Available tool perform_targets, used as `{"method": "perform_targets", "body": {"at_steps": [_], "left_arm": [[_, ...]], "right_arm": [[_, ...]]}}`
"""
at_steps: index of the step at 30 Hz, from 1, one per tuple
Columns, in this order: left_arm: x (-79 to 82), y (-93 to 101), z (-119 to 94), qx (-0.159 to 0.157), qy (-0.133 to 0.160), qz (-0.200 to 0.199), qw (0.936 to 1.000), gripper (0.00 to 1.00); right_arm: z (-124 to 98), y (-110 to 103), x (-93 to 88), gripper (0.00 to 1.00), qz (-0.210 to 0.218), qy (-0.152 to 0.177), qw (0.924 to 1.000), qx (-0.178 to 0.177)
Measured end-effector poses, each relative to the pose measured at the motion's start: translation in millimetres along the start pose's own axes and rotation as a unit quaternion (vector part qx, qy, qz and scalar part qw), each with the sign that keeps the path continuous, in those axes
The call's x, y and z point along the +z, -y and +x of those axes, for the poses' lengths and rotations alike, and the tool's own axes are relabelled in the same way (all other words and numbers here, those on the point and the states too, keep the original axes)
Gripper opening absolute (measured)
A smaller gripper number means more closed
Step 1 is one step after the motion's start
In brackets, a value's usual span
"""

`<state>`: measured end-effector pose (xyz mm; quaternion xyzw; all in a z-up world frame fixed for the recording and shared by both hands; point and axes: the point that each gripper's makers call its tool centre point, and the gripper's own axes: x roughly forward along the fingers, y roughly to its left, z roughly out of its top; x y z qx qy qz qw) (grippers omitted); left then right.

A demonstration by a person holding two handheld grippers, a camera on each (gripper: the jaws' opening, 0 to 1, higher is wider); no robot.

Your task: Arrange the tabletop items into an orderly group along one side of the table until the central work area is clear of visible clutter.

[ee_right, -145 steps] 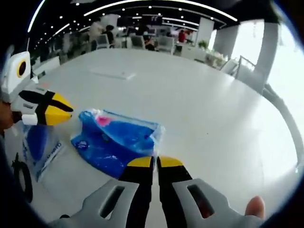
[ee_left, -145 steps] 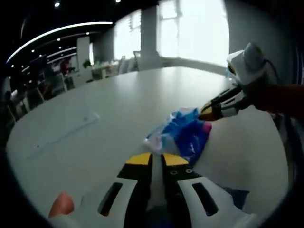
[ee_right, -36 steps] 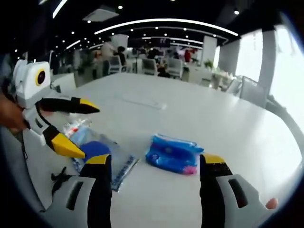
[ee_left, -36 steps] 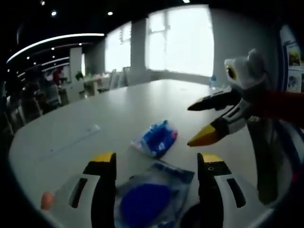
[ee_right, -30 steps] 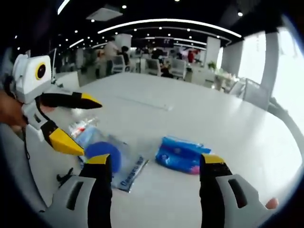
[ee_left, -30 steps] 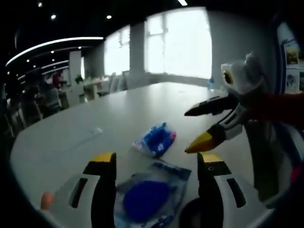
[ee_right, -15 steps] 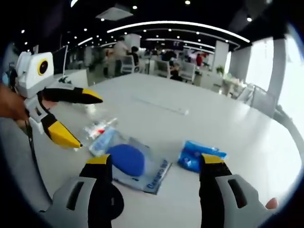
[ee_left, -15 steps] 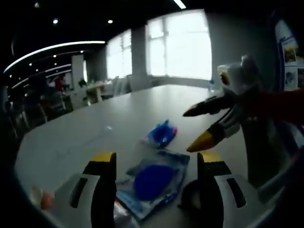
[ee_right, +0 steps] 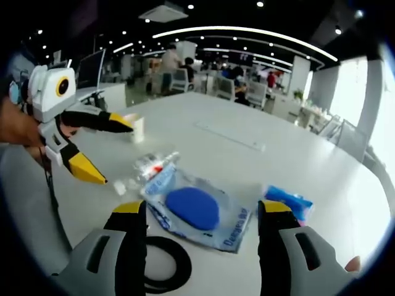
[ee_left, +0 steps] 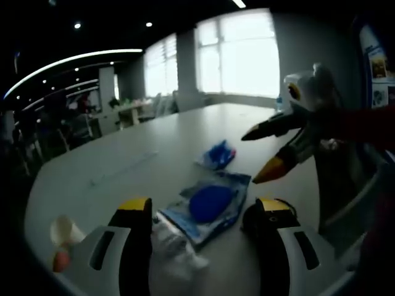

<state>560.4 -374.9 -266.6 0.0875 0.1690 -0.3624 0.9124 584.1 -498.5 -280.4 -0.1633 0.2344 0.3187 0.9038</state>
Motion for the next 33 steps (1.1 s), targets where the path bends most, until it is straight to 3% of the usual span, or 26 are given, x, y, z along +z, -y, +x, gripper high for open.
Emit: {"method": "perform_targets", "body": {"at_steps": [14,25,33], "left_arm": [[-27.7,-20.1,-37,0.013,-0.015,0.002,0.9998,0.66],[-48.7,-22.9,-42,0.014,-0.028,-0.005,0.9995,0.65],[-52.8,-26.9,-43,0.018,-0.028,-0.016,0.9993,0.64]], "right_arm": [[13,-50,11.4,0.73,-0.031,-0.005,0.9991,0.028],[33,-83,10.5,0.72,-0.057,-0.021,0.996,0.065],[48,-90,15.9,0.7,-0.073,-0.027,0.9937,0.081]]}}
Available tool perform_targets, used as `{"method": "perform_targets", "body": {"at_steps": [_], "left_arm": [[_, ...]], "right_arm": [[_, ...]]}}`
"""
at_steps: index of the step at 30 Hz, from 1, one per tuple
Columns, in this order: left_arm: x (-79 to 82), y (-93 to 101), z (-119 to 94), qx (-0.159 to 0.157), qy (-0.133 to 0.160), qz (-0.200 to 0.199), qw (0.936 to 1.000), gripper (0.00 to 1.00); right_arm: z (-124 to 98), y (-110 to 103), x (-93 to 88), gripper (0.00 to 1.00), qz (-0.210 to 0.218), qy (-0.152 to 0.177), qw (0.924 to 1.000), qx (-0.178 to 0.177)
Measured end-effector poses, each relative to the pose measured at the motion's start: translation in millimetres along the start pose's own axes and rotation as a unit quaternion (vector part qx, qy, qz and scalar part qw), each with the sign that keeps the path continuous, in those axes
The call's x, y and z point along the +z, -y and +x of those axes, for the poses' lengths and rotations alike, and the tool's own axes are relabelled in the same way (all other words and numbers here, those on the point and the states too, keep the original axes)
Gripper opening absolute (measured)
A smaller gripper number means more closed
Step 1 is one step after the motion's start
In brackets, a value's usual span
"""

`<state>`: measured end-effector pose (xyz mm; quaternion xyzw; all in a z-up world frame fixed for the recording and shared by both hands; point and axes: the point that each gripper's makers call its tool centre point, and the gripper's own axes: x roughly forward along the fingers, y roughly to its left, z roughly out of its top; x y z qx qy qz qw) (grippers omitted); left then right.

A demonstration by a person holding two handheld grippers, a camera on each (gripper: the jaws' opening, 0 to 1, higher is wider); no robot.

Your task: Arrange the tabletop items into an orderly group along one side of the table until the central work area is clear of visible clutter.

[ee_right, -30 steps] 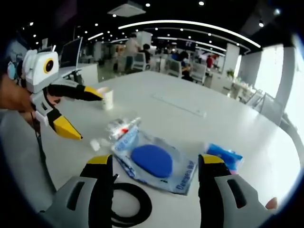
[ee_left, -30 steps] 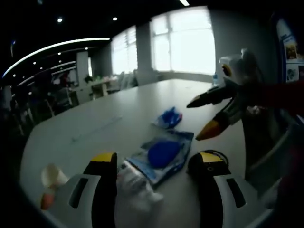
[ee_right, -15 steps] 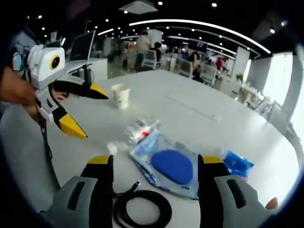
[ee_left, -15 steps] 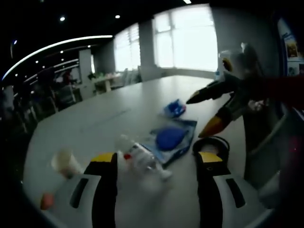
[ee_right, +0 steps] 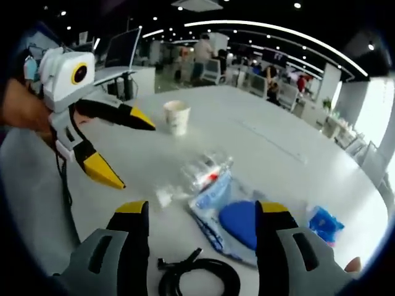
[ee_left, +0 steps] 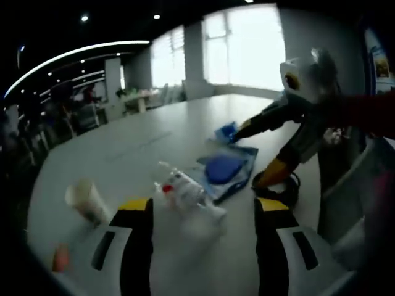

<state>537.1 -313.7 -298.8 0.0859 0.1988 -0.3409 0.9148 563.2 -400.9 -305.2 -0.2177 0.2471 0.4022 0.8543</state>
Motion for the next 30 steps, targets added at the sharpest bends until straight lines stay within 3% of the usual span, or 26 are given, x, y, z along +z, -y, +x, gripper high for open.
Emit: {"method": "perform_targets", "body": {"at_steps": [3,7,11,16,23,30], "left_arm": [[-2.6,-1.5,1,0.002,-0.002,-0.005,1.0,0.64],[-3.5,-3.8,1,0.004,-0.002,-0.008,1.0,0.63],[-5.8,-6.6,2,0.007,-0.002,-0.014,0.9999,0.63],[-9.9,-6.8,2,0.007,-0.008,-0.017,0.9998,0.63],[-12.3,-10.2,2,0.011,-0.01,-0.019,0.9997,0.63],[-14.3,-10.9,1,0.011,-0.013,-0.019,0.9997,0.62]], "right_arm": [[3,3,3.7,0.7,-0.005,0.0,1.0,0.001],[9,12,4.1,0.7,-0.052,-0.016,0.9985,-0.007],[14,18,5.8,0.69,-0.072,-0.021,0.9972,-0.007],[18,19,8.7,0.69,-0.078,-0.023,0.9967,0.0],[27,5,8.5,0.68,-0.061,-0.02,0.9977,0.022],[35,3,-4.7,0.67,-0.091,-0.045,0.9945,0.026]]}}
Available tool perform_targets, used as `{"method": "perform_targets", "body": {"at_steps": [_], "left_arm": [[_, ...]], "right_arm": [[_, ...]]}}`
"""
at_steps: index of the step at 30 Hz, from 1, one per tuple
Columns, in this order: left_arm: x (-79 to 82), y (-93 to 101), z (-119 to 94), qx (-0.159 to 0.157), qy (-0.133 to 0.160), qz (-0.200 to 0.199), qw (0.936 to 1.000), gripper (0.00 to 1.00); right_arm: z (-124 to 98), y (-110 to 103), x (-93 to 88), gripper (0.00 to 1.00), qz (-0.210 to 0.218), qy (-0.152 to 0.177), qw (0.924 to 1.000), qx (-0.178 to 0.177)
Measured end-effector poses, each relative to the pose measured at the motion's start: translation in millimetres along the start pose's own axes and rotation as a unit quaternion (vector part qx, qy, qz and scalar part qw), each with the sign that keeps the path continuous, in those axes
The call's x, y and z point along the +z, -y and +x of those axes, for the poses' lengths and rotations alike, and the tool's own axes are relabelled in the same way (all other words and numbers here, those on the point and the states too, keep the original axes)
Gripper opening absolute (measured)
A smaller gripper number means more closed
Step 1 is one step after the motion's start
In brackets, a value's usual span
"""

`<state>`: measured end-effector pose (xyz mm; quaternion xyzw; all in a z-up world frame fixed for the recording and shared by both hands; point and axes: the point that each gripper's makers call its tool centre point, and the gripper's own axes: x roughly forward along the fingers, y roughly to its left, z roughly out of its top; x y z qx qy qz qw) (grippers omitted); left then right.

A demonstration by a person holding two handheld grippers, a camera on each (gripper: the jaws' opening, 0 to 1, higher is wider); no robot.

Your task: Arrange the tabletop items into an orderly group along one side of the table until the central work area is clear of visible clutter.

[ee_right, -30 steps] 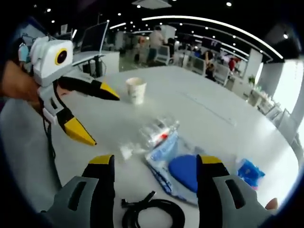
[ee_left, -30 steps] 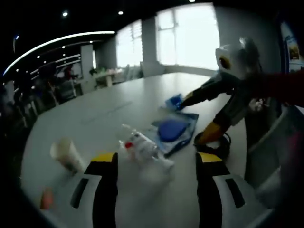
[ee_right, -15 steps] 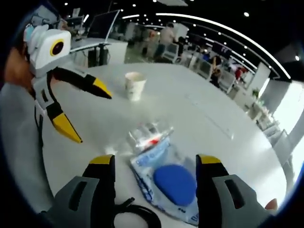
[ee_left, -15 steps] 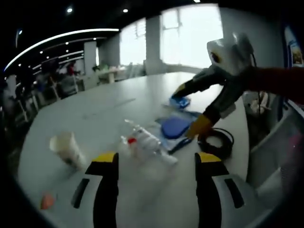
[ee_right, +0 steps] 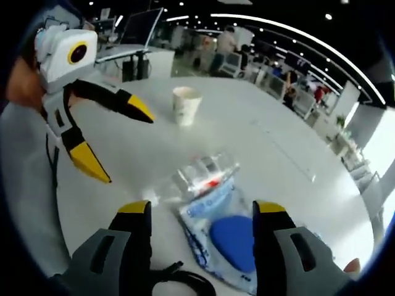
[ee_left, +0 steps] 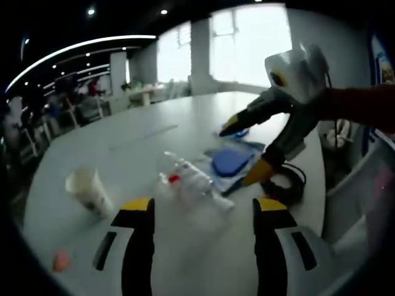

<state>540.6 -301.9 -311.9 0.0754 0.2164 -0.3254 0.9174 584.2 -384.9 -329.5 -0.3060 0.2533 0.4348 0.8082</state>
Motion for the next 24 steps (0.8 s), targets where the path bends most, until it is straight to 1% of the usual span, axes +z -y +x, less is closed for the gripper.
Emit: {"method": "perform_targets", "body": {"at_steps": [3,4,6,8,9,13,16,18,19,22,24], "left_arm": [[-0.4,-0.8,0,0.0,-0.001,-0.001,1.0,0.62],[-0.9,-1.0,0,0.0,-0.002,0.0,1.0,0.62],[-2.4,-0.9,0,0.0,-0.004,0.0,1.0,0.62],[-5.6,-0.1,1,-0.003,-0.01,0.001,0.9999,0.62],[-6.2,-0.2,1,-0.003,-0.011,0.0,0.9999,0.62],[-5.8,-1.6,0,-0.001,-0.009,-0.002,1.0,0.61],[-6.8,-2.4,1,-0.001,-0.01,-0.003,0.9999,0.61],[-9.0,-2.4,2,-0.001,-0.013,-0.002,0.9999,0.61],[-10.3,-2.1,2,-0.001,-0.015,-0.002,0.9999,0.61],[-13.6,-0.3,4,-0.003,-0.021,-0.003,0.9998,0.61],[-14.3,1.6,6,-0.006,-0.023,-0.002,0.9997,0.6]], "right_arm": [[5,1,-5.4,0.67,-0.02,-0.015,0.9996,-0.015],[6,0,-5.0,0.68,-0.026,-0.015,0.9994,-0.017],[9,-5,-2.7,0.68,-0.041,-0.013,0.999,-0.012],[12,-7,-2.4,0.67,-0.085,-0.018,0.9962,-0.008],[13,-8,-2.7,0.66,-0.1,-0.019,0.9948,-0.008],[15,-12,-8.6,0.66,-0.112,-0.025,0.9934,-0.006],[18,-15,-11.4,0.65,-0.106,-0.009,0.9943,-0.003],[19,-18,-13.9,0.65,-0.11,-0.003,0.9939,-0.004],[18,-18,-14.5,0.65,-0.115,-0.001,0.9934,-0.005],[19,-18,-17.4,0.64,-0.106,0.0,0.9944,-0.006],[19,-20,-18.3,0.62,-0.104,0.002,0.9945,-0.003]]}}
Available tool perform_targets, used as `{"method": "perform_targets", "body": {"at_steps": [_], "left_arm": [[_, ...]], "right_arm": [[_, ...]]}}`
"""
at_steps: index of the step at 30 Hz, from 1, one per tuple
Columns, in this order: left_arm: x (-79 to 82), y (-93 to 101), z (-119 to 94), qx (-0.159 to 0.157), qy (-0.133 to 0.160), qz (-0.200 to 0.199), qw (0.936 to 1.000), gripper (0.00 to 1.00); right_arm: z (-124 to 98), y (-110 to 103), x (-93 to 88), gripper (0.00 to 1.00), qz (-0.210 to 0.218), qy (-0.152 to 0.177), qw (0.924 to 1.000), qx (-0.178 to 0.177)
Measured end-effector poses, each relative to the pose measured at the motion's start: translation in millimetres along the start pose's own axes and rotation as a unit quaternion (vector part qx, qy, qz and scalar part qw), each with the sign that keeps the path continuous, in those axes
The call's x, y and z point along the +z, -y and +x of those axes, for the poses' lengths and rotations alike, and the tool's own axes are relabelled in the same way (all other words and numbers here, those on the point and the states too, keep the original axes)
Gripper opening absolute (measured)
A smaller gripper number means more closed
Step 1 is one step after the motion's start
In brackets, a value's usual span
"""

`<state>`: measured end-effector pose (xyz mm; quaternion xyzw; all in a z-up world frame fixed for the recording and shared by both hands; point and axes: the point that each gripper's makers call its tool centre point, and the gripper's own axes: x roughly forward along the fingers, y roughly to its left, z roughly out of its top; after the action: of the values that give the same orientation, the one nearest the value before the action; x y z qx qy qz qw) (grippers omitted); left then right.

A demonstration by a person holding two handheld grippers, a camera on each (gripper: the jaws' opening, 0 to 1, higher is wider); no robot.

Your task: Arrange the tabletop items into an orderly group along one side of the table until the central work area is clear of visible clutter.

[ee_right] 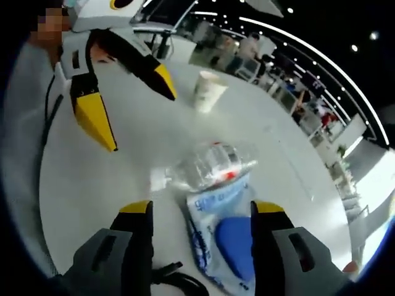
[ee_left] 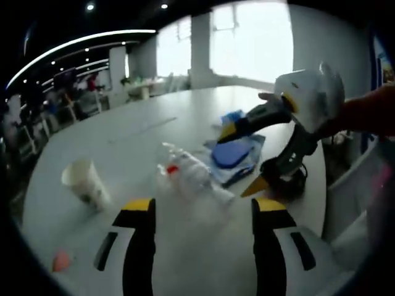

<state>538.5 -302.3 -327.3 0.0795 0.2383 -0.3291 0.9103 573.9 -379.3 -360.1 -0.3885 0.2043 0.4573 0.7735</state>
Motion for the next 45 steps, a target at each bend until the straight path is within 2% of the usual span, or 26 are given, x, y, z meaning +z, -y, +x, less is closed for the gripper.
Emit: {"method": "perform_targets", "body": {"at_steps": [2,5,7,10,13,15,26,30,35,45], "left_arm": [[-1.0,2.8,1,-0.003,-0.003,0.002,1.0,0.6],[-2.3,5.7,2,-0.007,-0.006,0.004,0.9999,0.6],[-2.8,4.7,2,-0.006,-0.006,0.003,1.0,0.6],[-3.9,2.8,2,-0.005,-0.008,0.001,1.0,0.6],[-4.6,2.4,1,-0.003,-0.009,0.0,1.0,0.59],[-5.0,2.0,1,-0.003,-0.009,0.0,1.0,0.59],[-7.8,1.7,1,-0.002,-0.014,-0.003,0.9999,0.59],[-8.3,1.9,1,-0.002,-0.014,-0.004,0.9999,0.58],[-10.0,0.1,1,-0.001,-0.017,-0.006,0.9998,0.58],[-13.2,-10.7,-5,0.01,-0.021,-0.011,0.9997,0.58]], "right_arm": [[-1,-4,2.9,0.59,0.006,0.01,0.9998,0.014],[-5,-5,9.7,0.58,0.001,0.025,0.9995,0.017],[-6,-4,14.9,0.57,0.012,0.038,0.999,0.02],[-4,10,10.9,0.56,-0.006,0.026,0.9996,-0.006],[0,12,7.5,0.59,0.006,0.019,0.9998,-0.005],[2,13,6.4,0.59,-0.001,0.013,0.9999,-0.009],[8,11,15.0,0.64,-0.034,0.015,0.9992,-0.015],[9,12,16.0,0.65,-0.059,0.015,0.998,-0.02],[13,10,18.6,0.65,-0.062,0.018,0.9978,-0.017],[22,6,36.0,0.65,-0.076,0.03,0.9966,-0.01]]}}
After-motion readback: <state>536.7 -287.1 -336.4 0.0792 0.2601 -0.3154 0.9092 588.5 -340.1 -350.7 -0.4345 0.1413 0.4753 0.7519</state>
